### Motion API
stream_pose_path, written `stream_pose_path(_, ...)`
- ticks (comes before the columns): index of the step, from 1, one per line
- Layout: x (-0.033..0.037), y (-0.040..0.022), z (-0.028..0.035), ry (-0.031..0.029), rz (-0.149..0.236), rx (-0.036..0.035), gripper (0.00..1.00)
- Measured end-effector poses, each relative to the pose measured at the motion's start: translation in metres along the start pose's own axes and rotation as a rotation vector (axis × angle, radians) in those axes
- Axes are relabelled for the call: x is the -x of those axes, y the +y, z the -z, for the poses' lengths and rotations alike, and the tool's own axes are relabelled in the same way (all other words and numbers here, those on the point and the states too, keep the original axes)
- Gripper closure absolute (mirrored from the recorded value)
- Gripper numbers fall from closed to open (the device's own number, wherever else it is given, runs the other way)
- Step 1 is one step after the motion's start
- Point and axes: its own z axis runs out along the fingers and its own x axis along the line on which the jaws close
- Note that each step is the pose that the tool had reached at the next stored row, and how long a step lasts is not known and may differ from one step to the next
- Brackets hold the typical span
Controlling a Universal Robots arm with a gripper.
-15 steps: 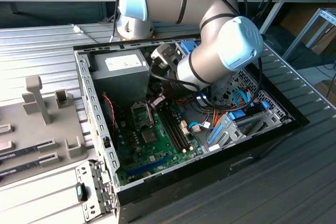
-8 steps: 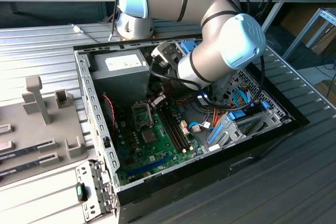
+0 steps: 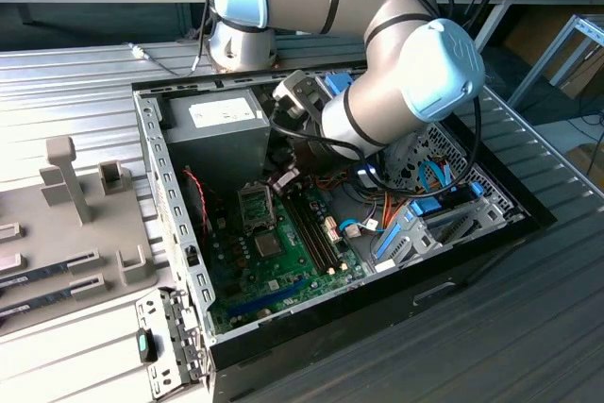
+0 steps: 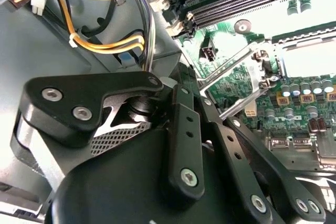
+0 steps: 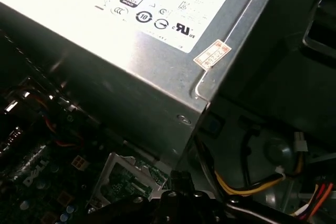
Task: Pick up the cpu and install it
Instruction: 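Close the cpu cover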
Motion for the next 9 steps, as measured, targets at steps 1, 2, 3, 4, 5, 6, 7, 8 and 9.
stream_pose_path(1, 0.0000, 0.0003, 0.0008, -0.0004, 0.000, 0.0008, 0.89)
stream_pose_path(2, -0.0001, 0.0009, 0.0022, -0.0011, 0.001, 0.0021, 0.89)
stream_pose_path(3, -0.0001, 0.0014, 0.0032, -0.0015, 0.001, 0.0027, 0.89)
stream_pose_path(4, -0.0001, 0.0020, 0.0045, -0.0019, 0.001, 0.0033, 0.89)
stream_pose_path(5, -0.0001, 0.0025, 0.0057, -0.0024, 0.001, 0.0043, 0.89)
stream_pose_path(6, -0.0001, 0.0025, 0.0059, -0.0030, 0.001, 0.0053, 0.89)
stream_pose_path(7, -0.0003, 0.0022, 0.0060, -0.0037, 0.002, 0.0066, 0.89)
stream_pose_path(8, -0.0005, 0.0019, 0.0063, -0.0043, 0.002, 0.0076, 0.89)
stream_pose_path(9, -0.0009, 0.0013, 0.0065, -0.0051, 0.003, 0.0091, 0.89)
